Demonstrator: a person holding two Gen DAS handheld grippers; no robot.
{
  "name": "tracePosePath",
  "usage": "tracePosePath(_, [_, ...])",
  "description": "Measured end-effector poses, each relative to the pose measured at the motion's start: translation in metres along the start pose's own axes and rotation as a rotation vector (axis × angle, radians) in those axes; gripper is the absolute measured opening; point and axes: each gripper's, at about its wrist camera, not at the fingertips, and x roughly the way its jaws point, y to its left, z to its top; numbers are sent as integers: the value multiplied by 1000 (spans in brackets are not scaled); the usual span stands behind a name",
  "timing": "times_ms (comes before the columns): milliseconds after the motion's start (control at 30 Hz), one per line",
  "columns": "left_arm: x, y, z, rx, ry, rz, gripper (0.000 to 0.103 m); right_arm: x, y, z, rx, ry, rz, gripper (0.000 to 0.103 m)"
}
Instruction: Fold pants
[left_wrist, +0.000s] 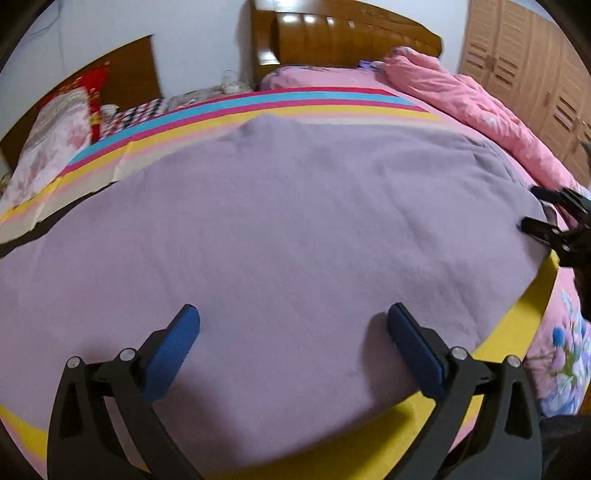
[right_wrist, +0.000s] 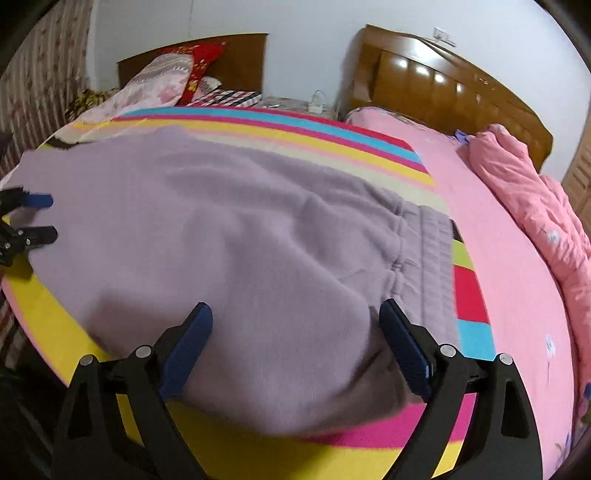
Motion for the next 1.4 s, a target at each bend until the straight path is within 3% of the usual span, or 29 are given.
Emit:
tracePosePath(67, [-8,2,-4,-14,-23,-28,101,-14,3,2,-10,-46,-11,88])
tracePosePath(200, [-6,0,-11,-25,6,9,101,-21,26,1,-19,-81,111,88])
tracePosePath(300, [-5,-1,-15,-20,3,31,101,-3,42,-12,-45,-1,87,89])
tracePosePath(400, [-6,-1,-18,-12,3,39,101,-2,27,-16,78,14,144,90])
tracePosePath(467, [-7,0,-19,-15,-6,34,101,-7,28,-14,68,20,108,90])
tracePosePath(567, [-8,3,-22,-10,-20,30,101,-18,39,-4,57,-22,67,90])
tracePosePath(700, [-8,2,-23,-10,-27,28,101,-15,63,16,79,-77,126,90])
tracePosePath(833, [-9,4,-24,-8,-32,20,101,15,83,10,71,32,135,91])
tracePosePath(1000, [-14,12,-28,-26,-51,-10,101,16,82,1,89,26,142,92])
tracePosePath(1100, [-27,35,-34,-113,-82,-54,101,12,84,10,72,68,96,92])
tracePosePath(1133, [-34,44,-36,-139,-100,-61,101,7,89,18,60,55,65,92])
tracePosePath(1200, [-57,75,-47,-226,-175,-117,101,0,101,37,29,4,86,92])
tracePosePath(1267, [-75,120,-59,-360,-233,-153,101,-4,127,66,-40,-60,152,92])
tracePosePath(1400, [-106,251,-108,-800,-345,-145,101,13,200,116,-202,-119,255,92])
